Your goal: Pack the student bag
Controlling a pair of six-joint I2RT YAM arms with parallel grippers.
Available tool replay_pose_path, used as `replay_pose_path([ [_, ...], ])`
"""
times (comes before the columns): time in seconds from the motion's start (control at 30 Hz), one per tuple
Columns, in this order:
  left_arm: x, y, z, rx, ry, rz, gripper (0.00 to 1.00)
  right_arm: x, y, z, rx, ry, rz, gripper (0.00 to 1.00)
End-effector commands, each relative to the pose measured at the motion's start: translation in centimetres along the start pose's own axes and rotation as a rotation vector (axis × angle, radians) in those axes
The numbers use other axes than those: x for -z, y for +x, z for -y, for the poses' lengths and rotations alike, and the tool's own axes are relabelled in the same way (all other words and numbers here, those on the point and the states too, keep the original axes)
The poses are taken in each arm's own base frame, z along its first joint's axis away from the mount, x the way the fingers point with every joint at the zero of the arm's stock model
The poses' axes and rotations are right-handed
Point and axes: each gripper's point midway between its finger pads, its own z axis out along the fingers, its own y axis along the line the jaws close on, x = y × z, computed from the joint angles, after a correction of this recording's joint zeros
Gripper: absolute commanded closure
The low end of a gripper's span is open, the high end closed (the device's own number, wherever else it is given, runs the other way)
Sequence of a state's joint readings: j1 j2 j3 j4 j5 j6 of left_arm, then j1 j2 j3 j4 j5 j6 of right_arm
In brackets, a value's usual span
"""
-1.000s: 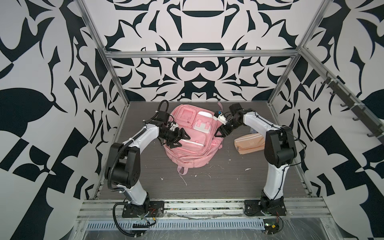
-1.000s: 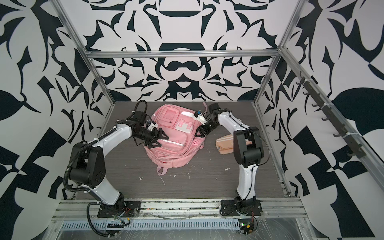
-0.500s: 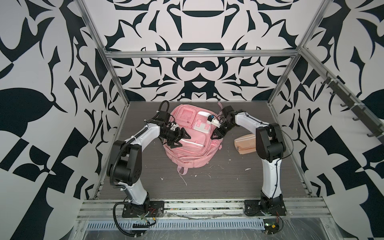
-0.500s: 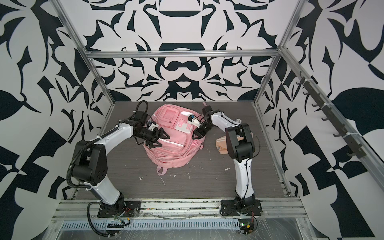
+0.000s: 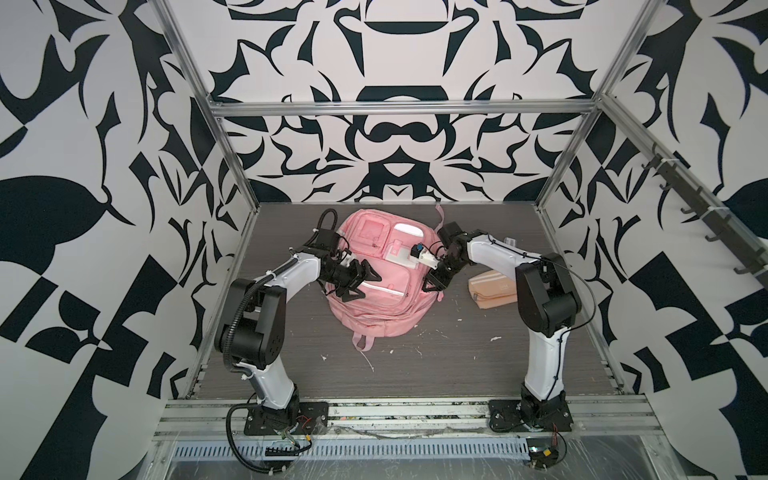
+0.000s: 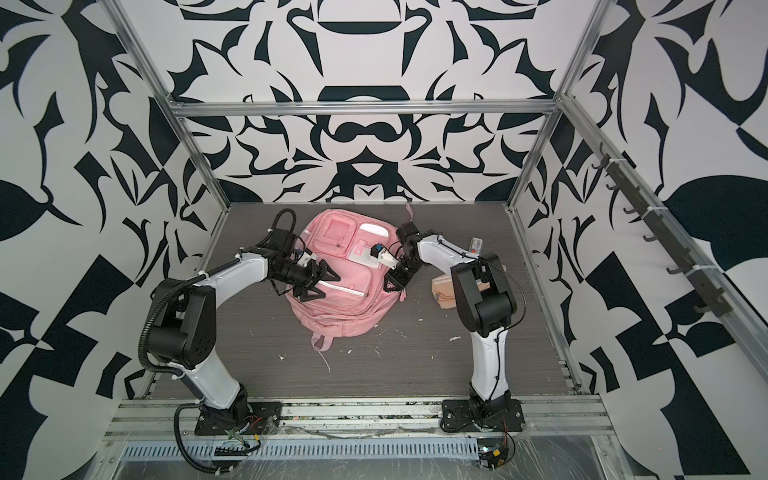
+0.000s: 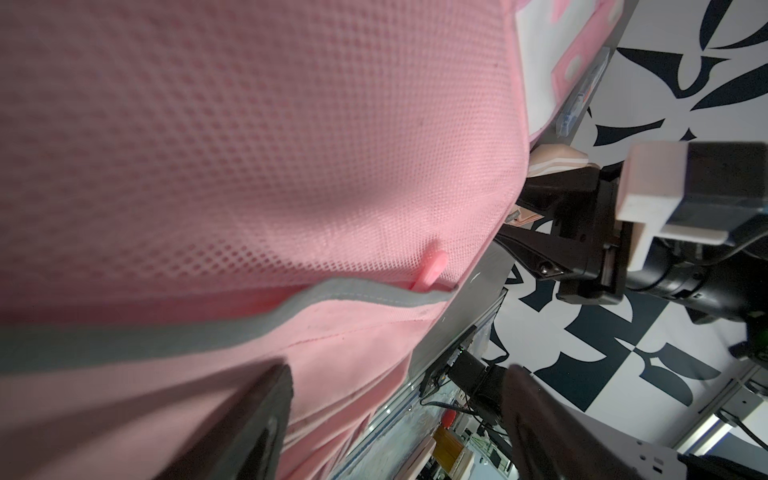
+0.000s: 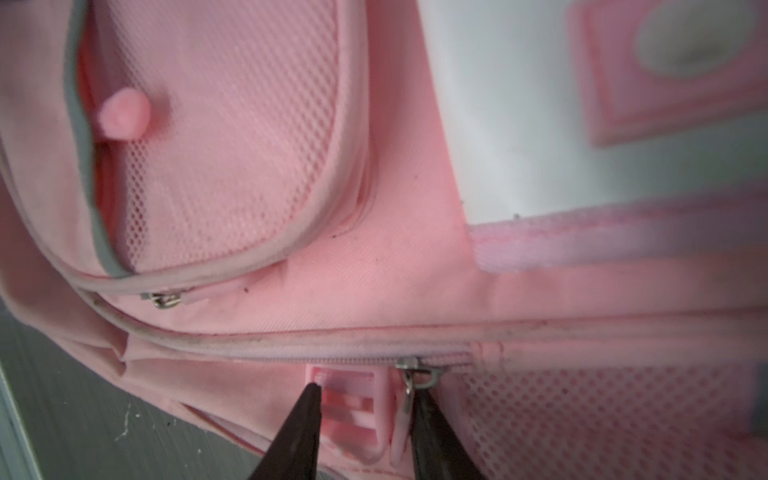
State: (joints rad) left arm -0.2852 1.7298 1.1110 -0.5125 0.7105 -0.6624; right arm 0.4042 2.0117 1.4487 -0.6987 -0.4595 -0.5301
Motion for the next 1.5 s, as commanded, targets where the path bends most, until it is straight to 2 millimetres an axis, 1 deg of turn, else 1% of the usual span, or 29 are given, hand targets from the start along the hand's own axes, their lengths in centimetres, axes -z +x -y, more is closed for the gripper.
replay_pose_path([
  [0.0,-0.7,0.4,-1.2,0.047,-0.006,-0.029,0.17,0.3,-0.1,0.2,0.012,0.047,-0.008,0.72],
  [0.1,-0.6,0.5,-1.2,0.043,-0.005,-0.028,0.17,0.5,-0.1,1.2,0.013,0.101,-0.024,0.86],
  [0.17,-0.6,0.6,-1.1,0.04,-0.002,-0.025,0.17,0.7,0.0,1.4,0.014,0.123,-0.03,0.92],
  [0.3,-0.6,0.7,-1.4,0.039,-0.003,-0.018,0.17,1.2,-0.1,1.4,0.013,0.149,-0.035,1.0],
  [0.4,-0.7,0.8,-1.6,0.048,0.004,-0.013,0.17,1.3,0.2,1.4,0.036,0.216,-0.082,1.0],
  [0.47,-0.9,0.8,-1.7,0.052,0.01,-0.006,0.17,1.7,0.1,0.6,0.053,0.251,-0.1,1.0],
  [0.53,-1.0,0.8,-1.8,0.06,0.016,-0.002,0.17,2.2,0.3,-0.6,0.069,0.293,-0.141,1.0],
  [0.63,-1.1,0.5,-1.7,0.064,0.028,0.01,0.17,2.1,1.9,-3.0,0.092,0.325,-0.263,1.0],
  [0.67,-1.1,0.4,-1.6,0.067,0.036,0.012,0.17,2.0,2.4,-3.9,0.095,0.321,-0.286,1.0],
  [0.73,-1.3,0.2,-1.4,0.087,0.058,0.014,0.17,1.7,3.4,-6.4,0.106,0.298,-0.315,1.0],
  [0.8,-1.4,0.2,-1.2,0.101,0.081,0.016,0.17,1.3,4.1,-8.7,0.112,0.266,-0.327,1.0],
  [0.87,-1.4,0.1,-1.0,0.111,0.095,0.022,0.17,0.6,4.1,-11.0,0.101,0.229,-0.314,1.0],
  [0.93,-1.3,0.1,-0.7,0.111,0.104,0.021,0.17,-0.3,3.6,-12.9,0.087,0.201,-0.284,1.0],
  [1.0,-1.0,0.0,-0.2,0.11,0.118,0.019,0.18,-1.0,2.7,-14.1,0.051,0.171,-0.246,1.0],
  [1.07,-0.2,-0.4,0.3,0.105,0.127,0.04,0.17,-1.3,1.9,-14.3,0.019,0.168,-0.203,1.0],
  [1.1,0.8,-0.9,0.6,0.1,0.129,0.066,0.17,-1.2,1.6,-14.0,-0.001,0.182,-0.18,1.0],
  [1.17,3.3,-2.4,0.5,0.093,0.095,0.141,0.17,-0.9,1.5,-13.1,-0.041,0.204,-0.159,1.0],
  [1.27,8.1,-4.7,-0.3,0.045,-0.039,0.282,0.16,0.4,1.7,-11.9,-0.122,0.187,-0.125,1.0],
  [1.33,10.6,-6.6,0.1,-0.028,-0.087,0.365,0.16,1.3,2.0,-11.7,-0.16,0.17,-0.103,1.0],
  [1.4,11.5,-8.5,1.2,-0.11,-0.092,0.4,0.16,1.9,2.5,-11.8,-0.188,0.16,-0.085,1.0],
  [1.47,10.9,-10.5,2.0,-0.168,-0.081,0.38,0.16,2.3,2.9,-11.8,-0.222,0.153,-0.063,1.0],
])
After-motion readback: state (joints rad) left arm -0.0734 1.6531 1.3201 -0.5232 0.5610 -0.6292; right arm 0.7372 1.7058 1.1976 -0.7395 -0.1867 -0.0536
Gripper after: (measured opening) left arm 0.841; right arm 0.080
